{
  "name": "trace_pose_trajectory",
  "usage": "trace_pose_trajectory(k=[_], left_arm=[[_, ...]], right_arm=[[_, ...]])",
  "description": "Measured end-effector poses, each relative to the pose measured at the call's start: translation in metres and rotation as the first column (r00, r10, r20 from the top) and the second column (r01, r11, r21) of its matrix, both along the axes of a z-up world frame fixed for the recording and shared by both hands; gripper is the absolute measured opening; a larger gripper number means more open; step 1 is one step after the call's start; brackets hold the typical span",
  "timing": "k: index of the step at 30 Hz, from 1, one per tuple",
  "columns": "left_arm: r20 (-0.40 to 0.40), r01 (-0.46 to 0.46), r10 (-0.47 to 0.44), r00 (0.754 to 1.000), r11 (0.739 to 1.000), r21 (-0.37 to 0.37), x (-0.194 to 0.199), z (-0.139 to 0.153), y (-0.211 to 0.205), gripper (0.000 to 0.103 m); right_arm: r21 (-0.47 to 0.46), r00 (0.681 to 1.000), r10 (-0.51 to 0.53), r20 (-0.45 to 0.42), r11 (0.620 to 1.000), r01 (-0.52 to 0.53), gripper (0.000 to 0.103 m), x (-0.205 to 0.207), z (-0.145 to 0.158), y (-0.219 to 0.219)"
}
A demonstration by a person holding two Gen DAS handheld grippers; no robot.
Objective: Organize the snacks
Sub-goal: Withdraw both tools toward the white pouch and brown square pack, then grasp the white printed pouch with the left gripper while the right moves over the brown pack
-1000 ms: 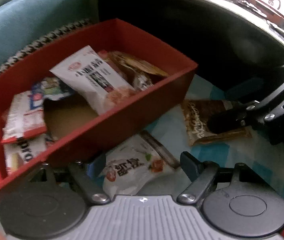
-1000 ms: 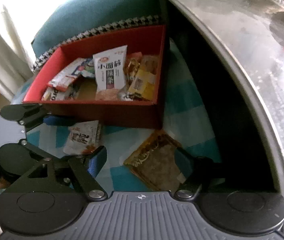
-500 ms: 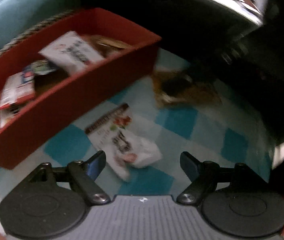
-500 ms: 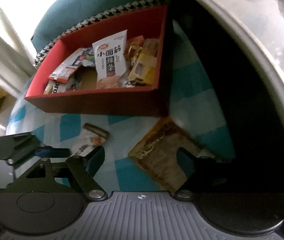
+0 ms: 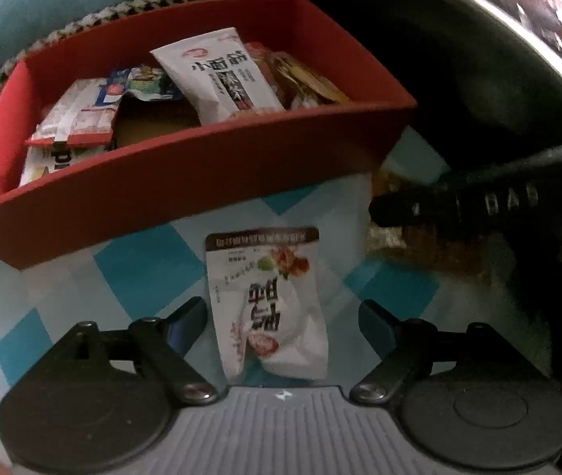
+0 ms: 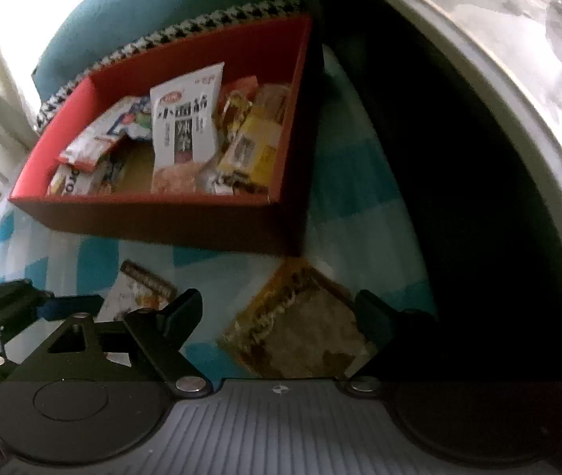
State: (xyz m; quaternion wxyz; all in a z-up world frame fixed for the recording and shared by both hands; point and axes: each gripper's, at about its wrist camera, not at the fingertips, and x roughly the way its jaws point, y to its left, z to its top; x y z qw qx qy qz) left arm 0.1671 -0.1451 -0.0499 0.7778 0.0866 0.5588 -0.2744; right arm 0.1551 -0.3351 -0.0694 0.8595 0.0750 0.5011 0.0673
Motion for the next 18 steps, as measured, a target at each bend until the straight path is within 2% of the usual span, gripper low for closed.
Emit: trace_pose_trajectory(k=[3,6,7,10,12,15,18], left_arm=[[0.019,0.049,-0.05,0.999,0.998,0.046,-0.012,-0.003,-0.005,0.077],[0.026,0.075,-0.077,0.997,0.994,0.08,-0.022,0.0,0.003,0.077],[0.019,0.067,-0.069,0.997,0.994,0.082,-0.022,0.0,0.009,0.077],[-0.015,0.026,-0.025,1.0,0.999,0.032,-0.014,0.004,0.028,0.077],[-0.035,0.003,-0.003,0.999,1.0,0.005,-0.007,0.006,0.033,0.077],[-0.009,-0.002,0.002,1.0,1.0,0.026,-0.005,0.008,0.036,0.077],[-0.024,-0.007,0.008,1.0,0.999,0.041,-0.009,0.009,0.041,0.077]], right_arm=[[0.094,0.999,-0.01,-0.043,0.996,0.014,0.097,-0.006,-0.004,-0.001],[0.209,0.992,0.035,-0.124,0.978,-0.008,0.096,-0.016,-0.012,0.006],[0.209,0.99,0.048,-0.129,0.978,-0.02,0.095,-0.02,-0.013,0.01],[0.102,0.997,0.028,-0.078,0.995,-0.02,0.095,-0.028,-0.003,0.016],[0.057,0.998,-0.011,-0.069,0.998,0.015,0.095,-0.027,0.001,0.017],[0.002,0.997,-0.025,-0.073,1.0,0.025,0.095,-0.022,-0.001,0.029],[-0.098,0.997,-0.013,-0.081,0.995,0.005,0.095,-0.017,-0.01,0.055]])
